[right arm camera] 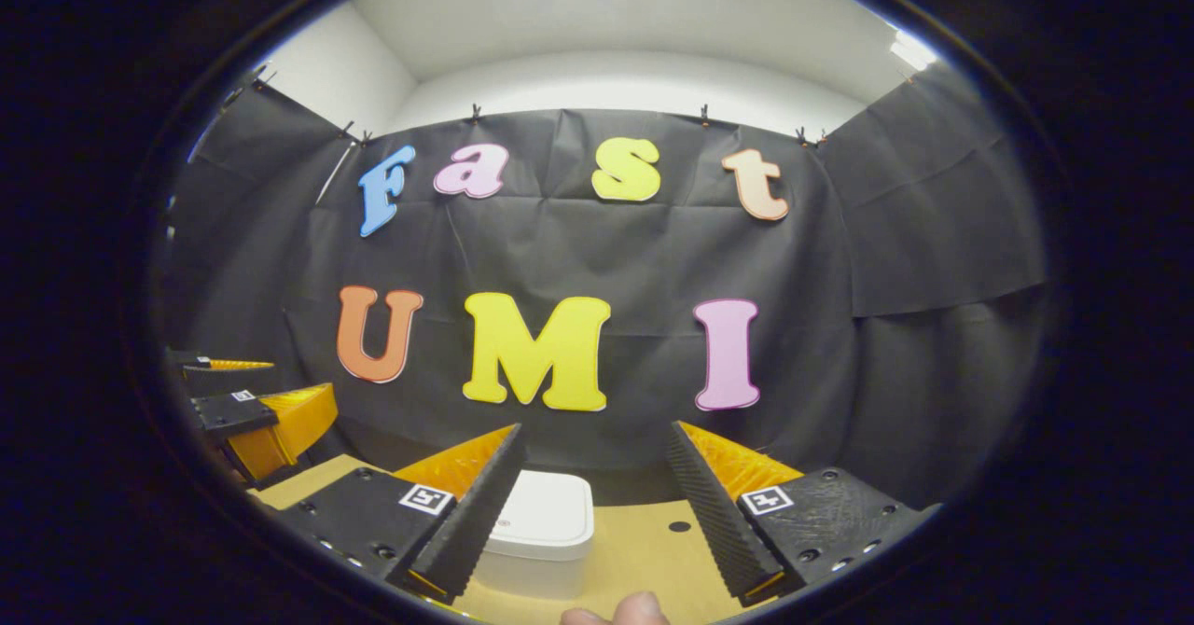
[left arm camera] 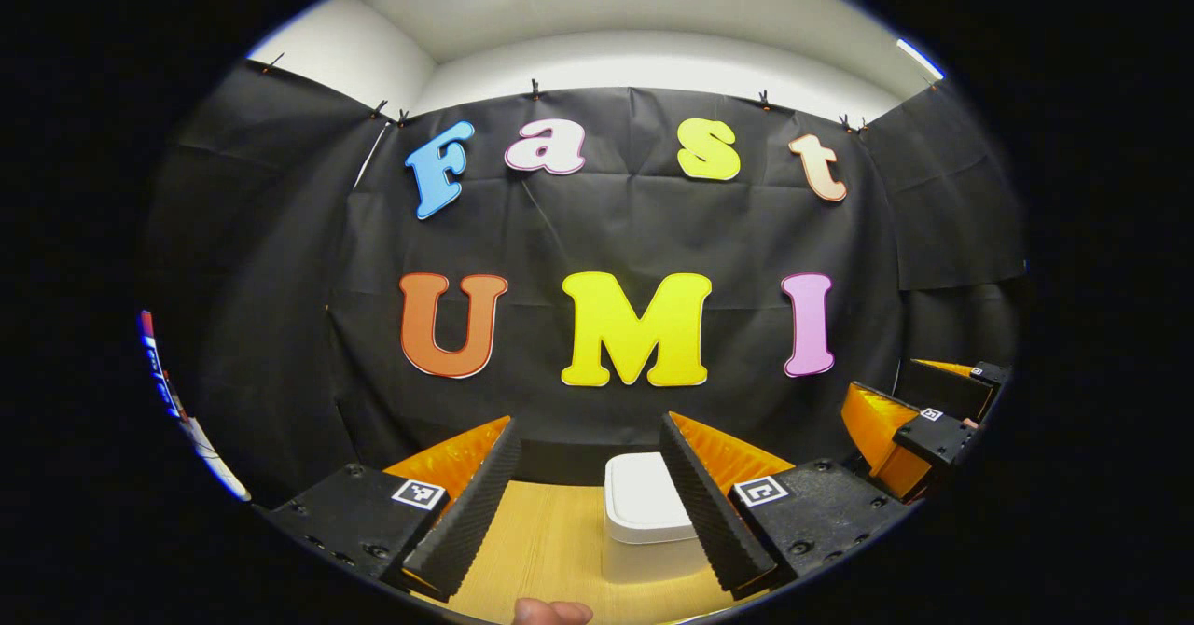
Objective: Press the lid of the desktop garbage bin to open it, pick up the crumpled paper on the desktop and throw it into the bin, then pick up the pop can on the desktop and drop it into the bin, and finally close the garbage bin lid.
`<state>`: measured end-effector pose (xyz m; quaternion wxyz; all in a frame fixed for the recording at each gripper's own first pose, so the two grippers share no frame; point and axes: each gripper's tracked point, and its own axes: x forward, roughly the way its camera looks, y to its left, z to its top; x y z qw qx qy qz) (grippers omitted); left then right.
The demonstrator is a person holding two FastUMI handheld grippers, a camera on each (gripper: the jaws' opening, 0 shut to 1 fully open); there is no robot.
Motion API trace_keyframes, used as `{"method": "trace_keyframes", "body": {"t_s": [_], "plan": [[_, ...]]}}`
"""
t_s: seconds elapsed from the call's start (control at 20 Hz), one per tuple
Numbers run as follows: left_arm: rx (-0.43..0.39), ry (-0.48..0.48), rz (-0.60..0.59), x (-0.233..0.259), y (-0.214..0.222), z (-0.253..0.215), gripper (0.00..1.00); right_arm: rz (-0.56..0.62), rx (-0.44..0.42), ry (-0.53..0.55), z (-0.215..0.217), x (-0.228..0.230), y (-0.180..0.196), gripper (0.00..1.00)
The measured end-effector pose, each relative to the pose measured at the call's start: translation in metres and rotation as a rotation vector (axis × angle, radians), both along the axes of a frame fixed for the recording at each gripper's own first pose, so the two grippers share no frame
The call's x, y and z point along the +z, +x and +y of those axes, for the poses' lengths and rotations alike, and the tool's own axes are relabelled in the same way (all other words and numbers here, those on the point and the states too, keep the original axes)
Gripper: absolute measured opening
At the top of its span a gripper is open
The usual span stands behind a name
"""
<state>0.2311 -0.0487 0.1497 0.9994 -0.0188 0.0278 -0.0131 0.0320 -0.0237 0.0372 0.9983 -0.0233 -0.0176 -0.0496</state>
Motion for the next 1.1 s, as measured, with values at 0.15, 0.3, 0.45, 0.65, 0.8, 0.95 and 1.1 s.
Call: {"method": "trace_keyframes", "body": {"t_s": [0.15,0.3,0.45,0.65,0.8,0.95,1.1], "plan": [[0.005,-0.006,0.01,-0.003,0.001,0.001,0.96,-0.004,-0.002,-0.011,-0.002,0.004,0.0,0.96],[-0.008,0.008,-0.001,0.0,0.001,-0.001,0.96,0.021,-0.001,0.002,-0.004,-0.004,0.002,0.95],[-0.01,0.016,-0.009,0.001,0.0,-0.002,0.96,0.022,0.006,-0.007,-0.002,-0.002,0.003,0.95],[0.0,0.037,-0.013,0.001,-0.001,0.001,0.96,0.02,0.017,-0.005,0.001,-0.001,0.005,0.96],[-0.003,0.03,-0.01,0.0,0.0,-0.002,0.96,0.034,0.052,-0.02,0.011,-0.002,0.005,0.95],[0.0,0.037,-0.021,0.004,-0.001,-0.001,0.96,0.019,0.07,-0.03,0.016,0.003,0.006,0.96],[0.013,0.037,-0.027,0.005,-0.002,0.005,0.96,0.026,0.074,-0.017,0.018,-0.002,0.006,0.95]]}}
